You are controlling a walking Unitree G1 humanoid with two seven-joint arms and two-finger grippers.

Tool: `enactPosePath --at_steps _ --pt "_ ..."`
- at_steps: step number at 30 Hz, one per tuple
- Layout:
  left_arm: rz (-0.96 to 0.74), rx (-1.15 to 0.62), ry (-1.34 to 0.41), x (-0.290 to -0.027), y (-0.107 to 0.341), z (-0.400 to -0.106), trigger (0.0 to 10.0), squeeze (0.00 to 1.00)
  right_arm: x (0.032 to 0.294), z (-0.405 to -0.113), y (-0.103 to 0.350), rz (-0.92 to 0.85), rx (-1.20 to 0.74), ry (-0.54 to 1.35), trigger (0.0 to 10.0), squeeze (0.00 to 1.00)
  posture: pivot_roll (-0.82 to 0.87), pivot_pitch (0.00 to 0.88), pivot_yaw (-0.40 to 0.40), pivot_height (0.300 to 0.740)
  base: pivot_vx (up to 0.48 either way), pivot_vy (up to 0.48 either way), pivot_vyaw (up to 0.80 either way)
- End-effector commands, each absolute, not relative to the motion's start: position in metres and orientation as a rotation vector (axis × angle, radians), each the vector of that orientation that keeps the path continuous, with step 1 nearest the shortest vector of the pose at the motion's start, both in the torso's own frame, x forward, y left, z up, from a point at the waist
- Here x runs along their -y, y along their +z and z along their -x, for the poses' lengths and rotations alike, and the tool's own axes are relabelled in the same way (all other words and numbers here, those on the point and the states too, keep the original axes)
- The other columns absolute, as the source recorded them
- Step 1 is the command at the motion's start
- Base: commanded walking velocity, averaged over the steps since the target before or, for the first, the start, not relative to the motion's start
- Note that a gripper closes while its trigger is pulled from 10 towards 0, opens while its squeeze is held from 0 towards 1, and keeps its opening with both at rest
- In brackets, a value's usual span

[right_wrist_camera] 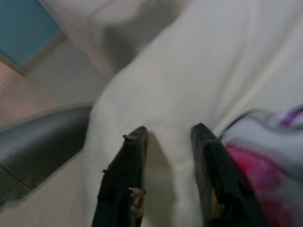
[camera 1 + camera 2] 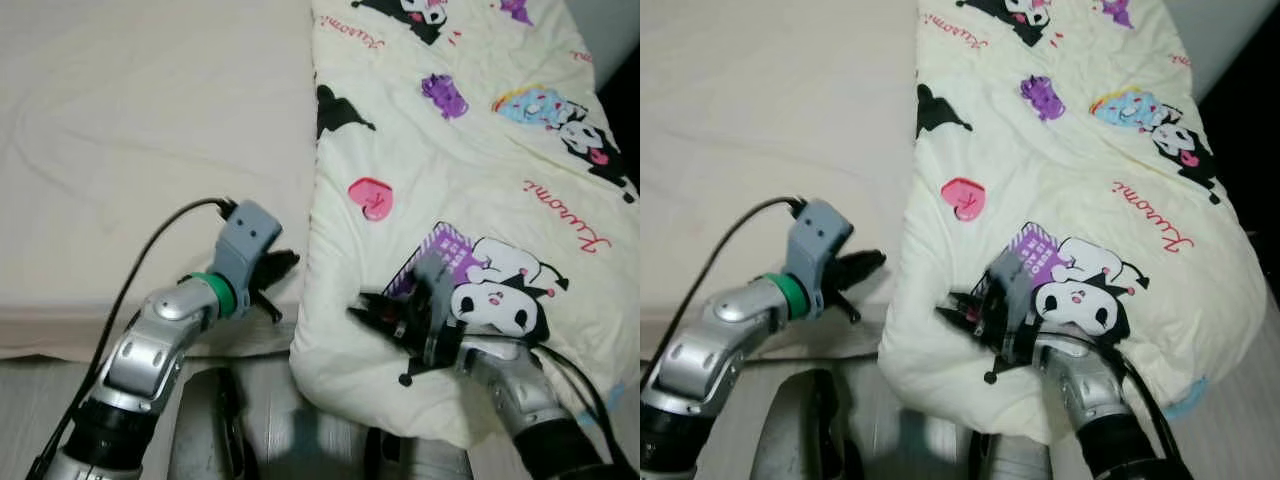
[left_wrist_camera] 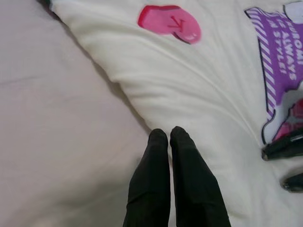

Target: Clean up the room

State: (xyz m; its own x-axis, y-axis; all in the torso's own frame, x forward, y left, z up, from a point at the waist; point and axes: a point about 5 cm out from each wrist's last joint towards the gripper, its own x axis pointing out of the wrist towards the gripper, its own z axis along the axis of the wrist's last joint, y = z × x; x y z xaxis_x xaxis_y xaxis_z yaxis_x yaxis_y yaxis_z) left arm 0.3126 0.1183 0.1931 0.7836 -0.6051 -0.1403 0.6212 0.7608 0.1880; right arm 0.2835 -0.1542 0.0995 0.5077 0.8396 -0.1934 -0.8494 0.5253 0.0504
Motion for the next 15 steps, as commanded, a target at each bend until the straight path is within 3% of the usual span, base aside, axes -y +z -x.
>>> enactPosePath --at_steps 1,3,5,7,10,11,13,15 --pt "-0.205 -0.086 -0.688 -0.115 0.190 -0.310 10.0 0.00 0.158 -0.247 0.076 0.091 -0.311 1.101 10.0 0.00 -0.02 0.312 0.045 0.555 0.000 0.000 0.00" --pt "-0.174 -0.071 -0.692 -0.111 0.193 -0.312 10.0 0.00 0.163 -0.220 0.075 0.102 -0.352 1.152 10.0 0.00 -0.02 0.312 0.045 0.555 0.000 0.000 0.00" --pt "-0.153 -0.062 -0.687 -0.109 0.195 -0.313 10.0 0.00 0.164 -0.214 0.079 0.101 -0.345 1.164 10.0 0.00 -0.02 0.312 0.045 0.555 0.000 0.000 0.00" --pt "-0.137 -0.048 -0.676 -0.108 0.196 -0.315 10.0 0.00 0.164 -0.212 0.085 0.096 -0.329 1.169 10.0 0.00 -0.07 0.304 0.044 0.555 0.000 0.000 0.00" --pt "-0.038 0.013 -0.595 -0.107 0.208 -0.322 10.0 0.00 0.157 -0.227 0.128 0.137 -0.082 1.061 10.0 0.00 -0.08 0.282 0.031 0.555 0.000 0.000 0.00" --pt "-0.038 0.013 -0.595 -0.107 0.208 -0.322 10.0 0.00 0.157 -0.227 0.128 0.137 -0.082 1.061 10.0 0.00 -0.08 0.282 0.031 0.555 0.000 0.000 0.00" --pt "0.036 0.084 -0.497 -0.108 0.222 -0.328 10.0 0.00 0.157 -0.260 0.186 0.199 0.252 0.705 10.0 0.00 -0.08 0.264 0.030 0.555 0.000 0.000 0.00" --pt "0.045 0.178 -0.398 -0.113 0.236 -0.331 10.0 0.00 0.162 -0.272 0.223 0.142 0.442 0.447 10.0 0.00 -0.08 0.253 0.023 0.555 0.000 0.000 0.00"
